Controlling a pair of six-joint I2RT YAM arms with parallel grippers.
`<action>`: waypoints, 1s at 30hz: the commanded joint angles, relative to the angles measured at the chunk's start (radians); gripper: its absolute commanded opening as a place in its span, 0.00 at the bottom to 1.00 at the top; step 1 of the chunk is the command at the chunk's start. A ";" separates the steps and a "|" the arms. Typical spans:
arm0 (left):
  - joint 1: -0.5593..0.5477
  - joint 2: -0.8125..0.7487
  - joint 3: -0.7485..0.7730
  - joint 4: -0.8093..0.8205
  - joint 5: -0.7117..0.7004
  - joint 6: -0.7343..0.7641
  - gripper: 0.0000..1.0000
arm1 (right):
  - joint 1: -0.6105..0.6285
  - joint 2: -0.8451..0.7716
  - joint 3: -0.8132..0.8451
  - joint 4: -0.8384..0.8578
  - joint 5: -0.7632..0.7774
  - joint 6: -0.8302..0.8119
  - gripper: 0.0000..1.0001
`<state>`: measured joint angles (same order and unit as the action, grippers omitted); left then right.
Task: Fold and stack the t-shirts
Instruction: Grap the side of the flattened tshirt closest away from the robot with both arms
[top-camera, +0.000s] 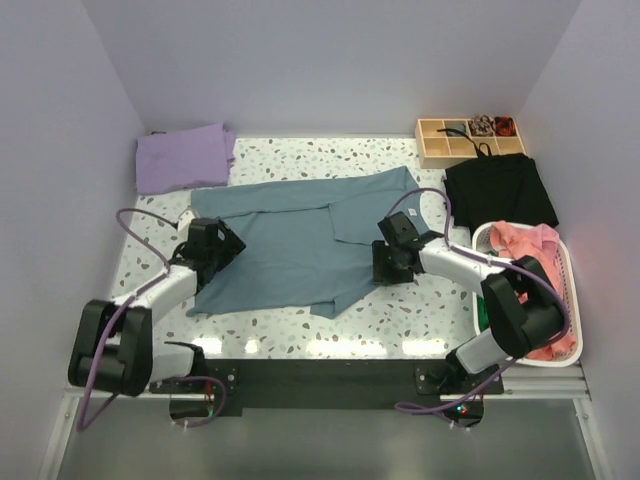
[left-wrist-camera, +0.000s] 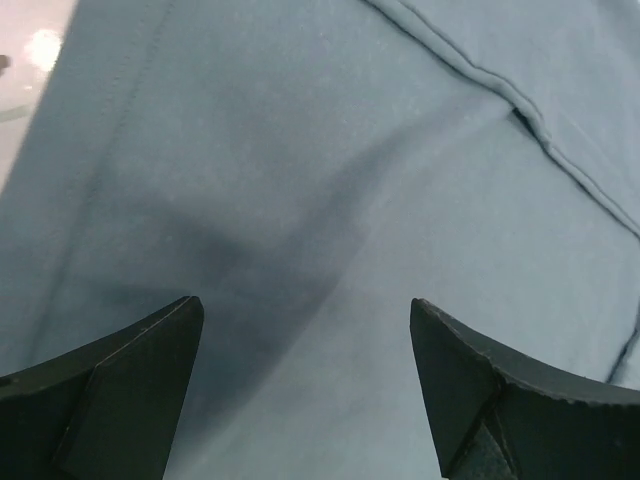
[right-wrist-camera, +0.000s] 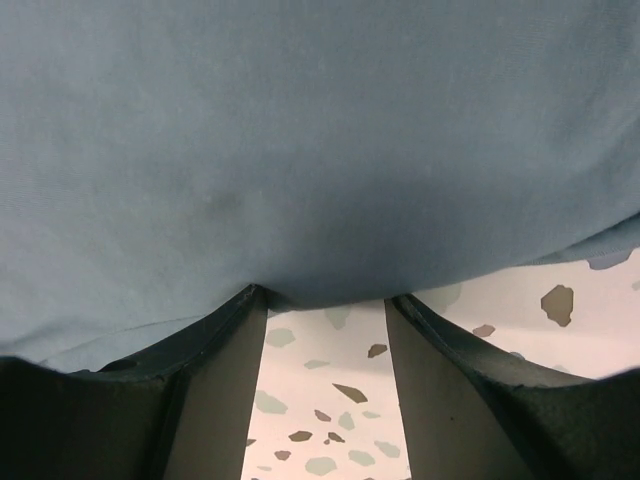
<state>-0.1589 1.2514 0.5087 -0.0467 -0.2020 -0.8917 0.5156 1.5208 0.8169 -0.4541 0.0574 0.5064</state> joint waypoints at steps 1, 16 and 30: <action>0.007 0.150 0.045 0.225 -0.003 0.051 0.89 | -0.015 0.018 0.010 0.084 -0.034 -0.005 0.55; 0.058 0.304 0.154 0.200 0.007 0.184 0.86 | -0.017 0.000 0.019 0.157 -0.183 -0.019 0.08; -0.062 0.079 0.237 0.004 0.058 0.287 0.86 | -0.017 0.192 0.434 -0.006 -0.252 -0.077 0.07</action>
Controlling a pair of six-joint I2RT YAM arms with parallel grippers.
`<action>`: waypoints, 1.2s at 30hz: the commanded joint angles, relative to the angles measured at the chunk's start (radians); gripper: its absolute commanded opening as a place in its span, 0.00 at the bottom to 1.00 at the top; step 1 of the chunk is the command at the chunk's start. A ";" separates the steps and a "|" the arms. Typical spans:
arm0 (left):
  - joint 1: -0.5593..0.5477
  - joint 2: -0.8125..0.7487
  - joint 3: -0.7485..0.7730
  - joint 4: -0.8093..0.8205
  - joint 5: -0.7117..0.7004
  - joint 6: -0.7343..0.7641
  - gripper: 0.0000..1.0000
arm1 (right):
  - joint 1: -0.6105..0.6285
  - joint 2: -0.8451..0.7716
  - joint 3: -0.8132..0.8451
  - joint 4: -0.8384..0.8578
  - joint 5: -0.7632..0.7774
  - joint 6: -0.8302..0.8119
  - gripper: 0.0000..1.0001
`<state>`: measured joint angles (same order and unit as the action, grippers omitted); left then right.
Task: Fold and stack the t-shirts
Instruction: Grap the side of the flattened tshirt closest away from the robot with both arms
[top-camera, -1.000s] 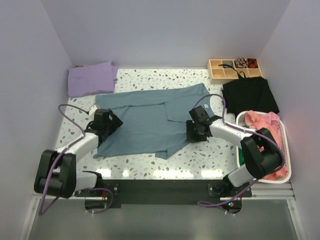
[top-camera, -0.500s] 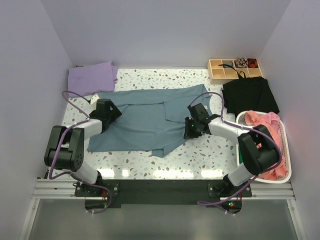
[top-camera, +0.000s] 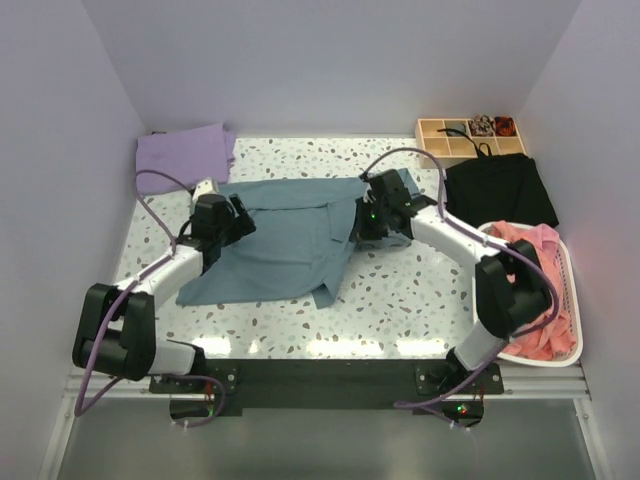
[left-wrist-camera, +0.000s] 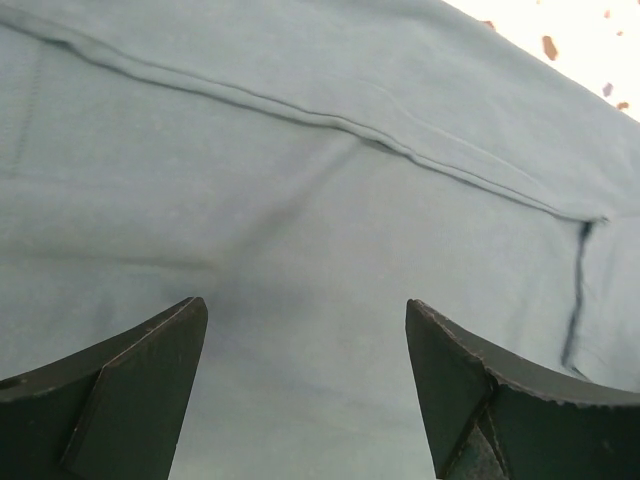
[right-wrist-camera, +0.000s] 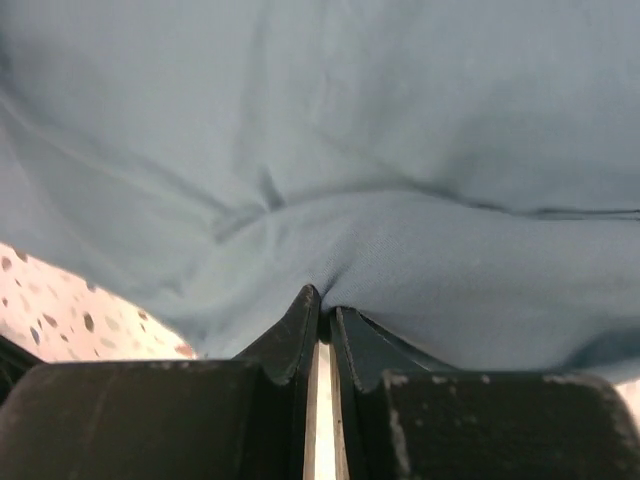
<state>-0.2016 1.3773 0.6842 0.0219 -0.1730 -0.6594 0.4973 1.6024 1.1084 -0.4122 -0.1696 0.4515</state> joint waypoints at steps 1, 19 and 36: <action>-0.022 -0.050 0.064 -0.065 0.041 0.060 0.86 | 0.003 0.196 0.234 -0.069 -0.025 -0.020 0.07; -0.062 -0.049 0.041 -0.053 0.219 0.086 0.85 | 0.001 0.276 0.465 -0.108 0.101 -0.128 0.57; -0.062 0.003 0.066 -0.053 0.219 0.106 0.86 | 0.035 0.037 -0.169 0.343 -0.200 0.259 0.51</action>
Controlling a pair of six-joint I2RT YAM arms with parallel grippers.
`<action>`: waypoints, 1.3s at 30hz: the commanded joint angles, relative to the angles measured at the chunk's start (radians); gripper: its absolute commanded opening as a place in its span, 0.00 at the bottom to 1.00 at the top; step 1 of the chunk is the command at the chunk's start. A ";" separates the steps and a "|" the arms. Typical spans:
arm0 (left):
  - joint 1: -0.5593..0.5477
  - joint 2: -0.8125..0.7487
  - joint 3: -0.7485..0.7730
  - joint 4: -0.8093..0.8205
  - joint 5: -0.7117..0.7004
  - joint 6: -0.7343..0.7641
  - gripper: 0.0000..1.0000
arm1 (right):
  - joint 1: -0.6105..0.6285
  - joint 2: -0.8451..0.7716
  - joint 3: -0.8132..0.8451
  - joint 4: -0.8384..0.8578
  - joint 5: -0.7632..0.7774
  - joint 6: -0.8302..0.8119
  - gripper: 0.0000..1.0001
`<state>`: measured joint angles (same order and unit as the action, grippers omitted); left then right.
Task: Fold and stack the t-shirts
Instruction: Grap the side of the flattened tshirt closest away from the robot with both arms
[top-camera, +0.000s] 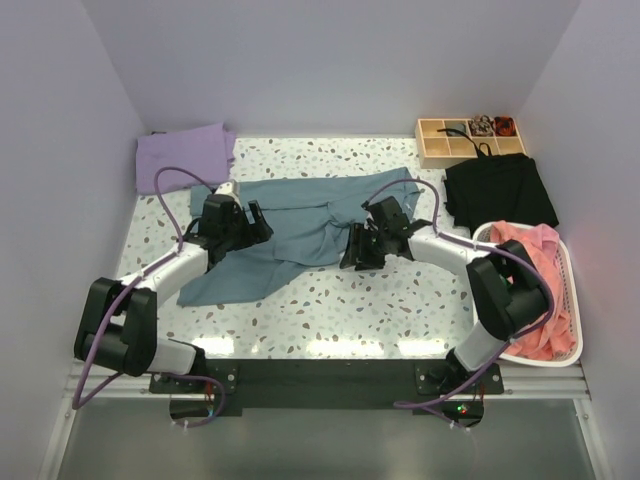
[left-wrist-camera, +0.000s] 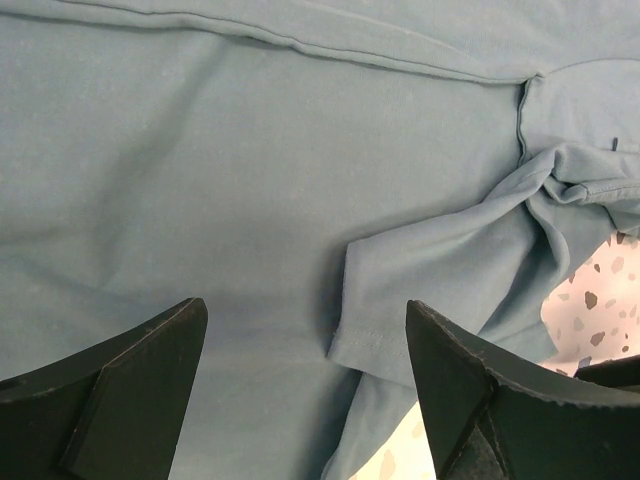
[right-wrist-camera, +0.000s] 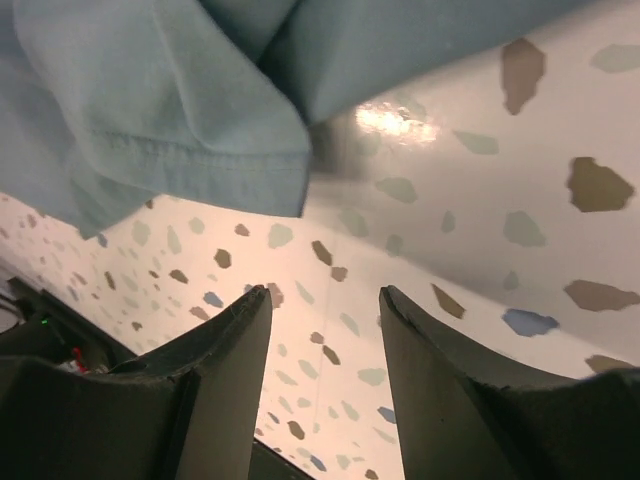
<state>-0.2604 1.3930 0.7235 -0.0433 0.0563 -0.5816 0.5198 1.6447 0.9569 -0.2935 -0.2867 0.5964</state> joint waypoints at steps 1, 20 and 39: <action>-0.002 -0.012 0.027 0.008 -0.015 0.031 0.86 | 0.014 0.015 -0.024 0.250 -0.094 0.127 0.51; -0.002 -0.023 0.033 -0.055 -0.055 0.043 0.86 | 0.029 0.098 -0.009 0.275 -0.056 0.138 0.50; -0.002 -0.023 0.044 -0.079 -0.088 0.048 0.86 | 0.032 0.138 0.013 0.333 -0.098 0.138 0.00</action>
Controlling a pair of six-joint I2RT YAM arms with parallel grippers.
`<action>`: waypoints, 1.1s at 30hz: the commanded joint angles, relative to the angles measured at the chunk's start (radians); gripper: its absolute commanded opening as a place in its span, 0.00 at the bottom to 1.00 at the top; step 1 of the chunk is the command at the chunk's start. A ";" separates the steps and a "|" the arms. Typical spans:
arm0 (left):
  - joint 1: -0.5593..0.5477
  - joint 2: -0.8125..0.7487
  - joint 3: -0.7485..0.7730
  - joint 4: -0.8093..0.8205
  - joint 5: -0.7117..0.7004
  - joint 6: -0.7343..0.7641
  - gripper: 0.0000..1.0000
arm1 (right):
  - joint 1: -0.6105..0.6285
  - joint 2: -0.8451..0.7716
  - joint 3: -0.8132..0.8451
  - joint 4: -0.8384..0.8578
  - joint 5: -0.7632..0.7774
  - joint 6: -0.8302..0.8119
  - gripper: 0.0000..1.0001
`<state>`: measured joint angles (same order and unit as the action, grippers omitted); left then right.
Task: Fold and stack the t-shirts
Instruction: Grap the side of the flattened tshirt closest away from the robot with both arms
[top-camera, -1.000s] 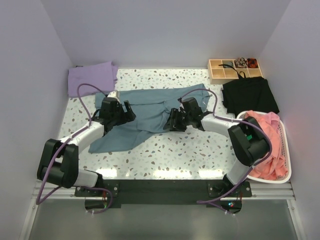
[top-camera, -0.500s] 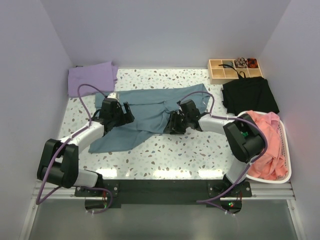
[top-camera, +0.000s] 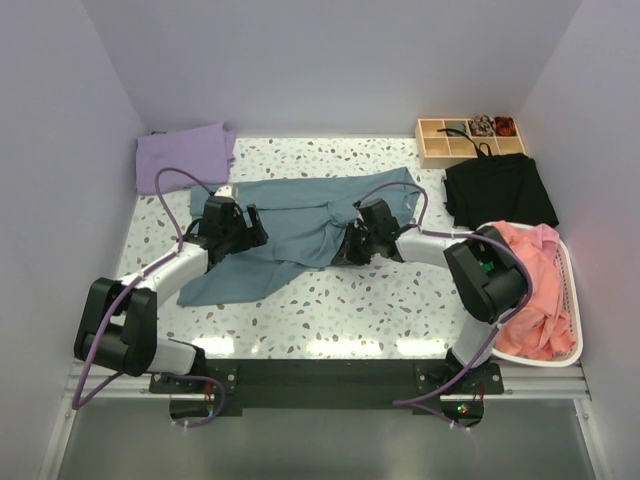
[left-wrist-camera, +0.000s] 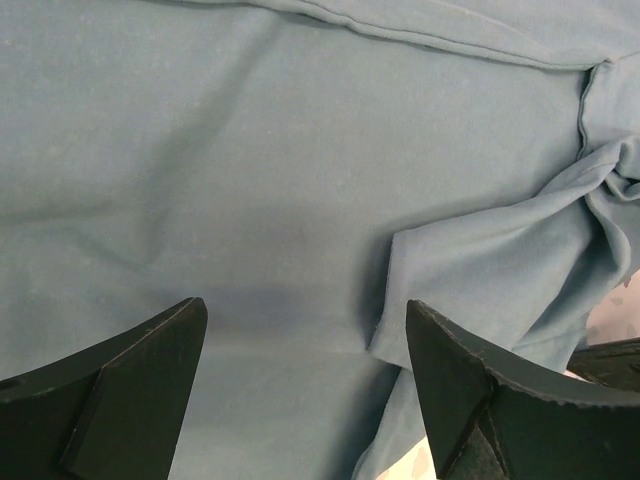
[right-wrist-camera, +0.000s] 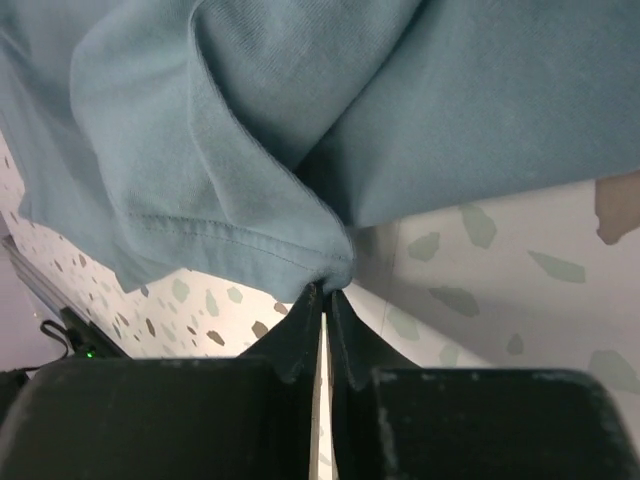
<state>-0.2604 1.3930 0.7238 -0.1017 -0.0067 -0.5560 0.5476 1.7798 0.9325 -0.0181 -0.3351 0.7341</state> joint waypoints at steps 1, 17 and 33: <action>-0.002 -0.028 0.043 -0.026 -0.032 0.024 0.86 | 0.005 -0.012 0.032 0.060 -0.051 -0.004 0.00; 0.000 -0.184 0.057 -0.182 -0.073 0.044 0.87 | 0.055 -0.857 -0.323 -0.592 0.114 0.037 0.00; 0.000 -0.338 -0.017 -0.277 -0.104 0.010 0.90 | 0.083 -1.350 -0.347 -1.005 0.151 0.206 0.00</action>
<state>-0.2604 1.0752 0.7132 -0.3458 -0.0837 -0.5312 0.6285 0.4122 0.5331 -0.9371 -0.2184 0.9253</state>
